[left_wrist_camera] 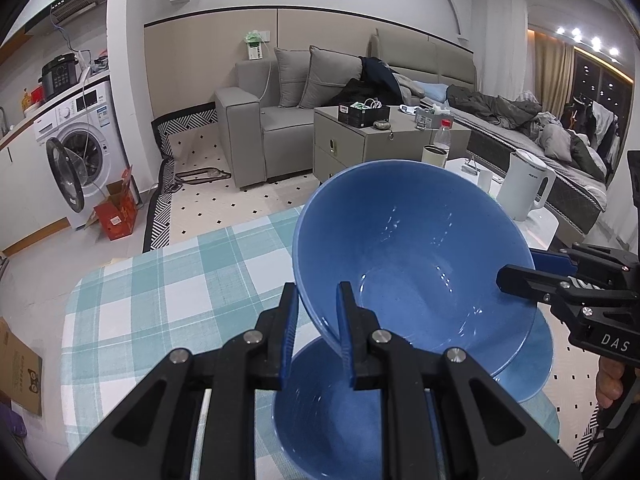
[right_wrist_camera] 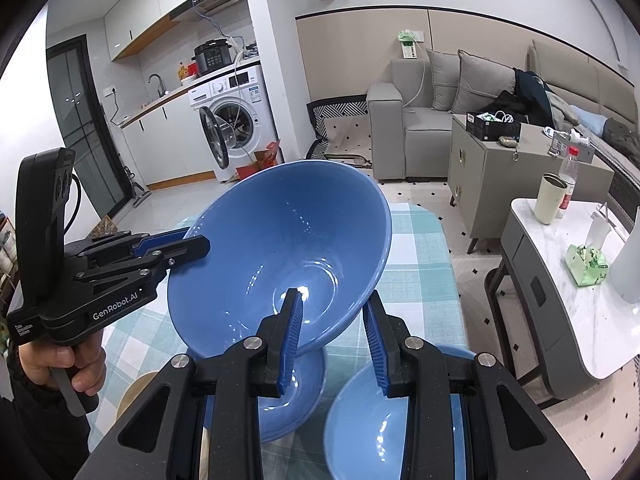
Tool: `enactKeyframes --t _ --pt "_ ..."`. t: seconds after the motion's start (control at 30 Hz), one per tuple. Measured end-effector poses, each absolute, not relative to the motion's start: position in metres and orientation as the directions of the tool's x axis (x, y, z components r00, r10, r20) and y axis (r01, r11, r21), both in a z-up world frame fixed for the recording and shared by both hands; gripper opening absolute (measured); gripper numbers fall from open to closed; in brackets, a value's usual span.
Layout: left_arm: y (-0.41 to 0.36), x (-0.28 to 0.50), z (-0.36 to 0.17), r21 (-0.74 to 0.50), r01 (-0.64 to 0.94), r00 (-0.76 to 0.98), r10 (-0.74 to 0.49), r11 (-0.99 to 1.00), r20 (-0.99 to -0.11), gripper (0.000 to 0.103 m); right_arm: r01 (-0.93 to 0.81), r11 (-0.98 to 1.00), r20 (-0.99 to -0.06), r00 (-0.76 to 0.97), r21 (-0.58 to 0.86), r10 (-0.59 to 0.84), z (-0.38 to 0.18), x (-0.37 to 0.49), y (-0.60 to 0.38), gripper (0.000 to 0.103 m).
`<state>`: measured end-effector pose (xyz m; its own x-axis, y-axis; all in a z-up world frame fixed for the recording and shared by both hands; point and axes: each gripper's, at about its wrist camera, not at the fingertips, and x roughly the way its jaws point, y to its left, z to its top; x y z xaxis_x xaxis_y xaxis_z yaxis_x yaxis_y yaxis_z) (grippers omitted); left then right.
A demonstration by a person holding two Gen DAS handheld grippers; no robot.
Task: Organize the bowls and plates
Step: 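Lift the right tool's blue bowl toward another bowl while the left tool carries its bowl, then lower the right tool's bowl into another blue bowl while the left tool lowers its bowl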
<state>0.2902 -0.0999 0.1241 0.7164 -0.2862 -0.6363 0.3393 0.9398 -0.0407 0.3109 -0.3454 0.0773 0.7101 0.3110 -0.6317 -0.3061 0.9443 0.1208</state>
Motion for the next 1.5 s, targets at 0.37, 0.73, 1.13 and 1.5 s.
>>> enactKeyframes --t 0.37,0.73,1.13,1.5 --pt "-0.085 0.272 0.116 -0.050 0.317 0.720 -0.275 0.947 -0.637 0.017 -0.333 0.936 -0.631 0.703 0.115 0.328 0.072 0.299 -0.331 0.032" --pt "-0.074 0.259 0.107 -0.048 0.294 0.723 -0.255 0.955 -0.643 0.017 -0.352 0.929 -0.643 0.687 0.114 0.339 0.057 0.293 -0.317 0.032" --pt "-0.068 0.246 0.096 -0.037 0.287 0.723 -0.242 0.957 -0.647 0.017 -0.361 0.925 -0.650 0.675 0.122 0.349 0.038 0.281 -0.313 0.032" --pt "-0.066 0.239 0.089 -0.015 0.272 0.721 -0.215 0.962 -0.659 0.017 -0.365 0.920 -0.654 0.664 0.140 0.363 0.026 0.277 -0.308 0.032"
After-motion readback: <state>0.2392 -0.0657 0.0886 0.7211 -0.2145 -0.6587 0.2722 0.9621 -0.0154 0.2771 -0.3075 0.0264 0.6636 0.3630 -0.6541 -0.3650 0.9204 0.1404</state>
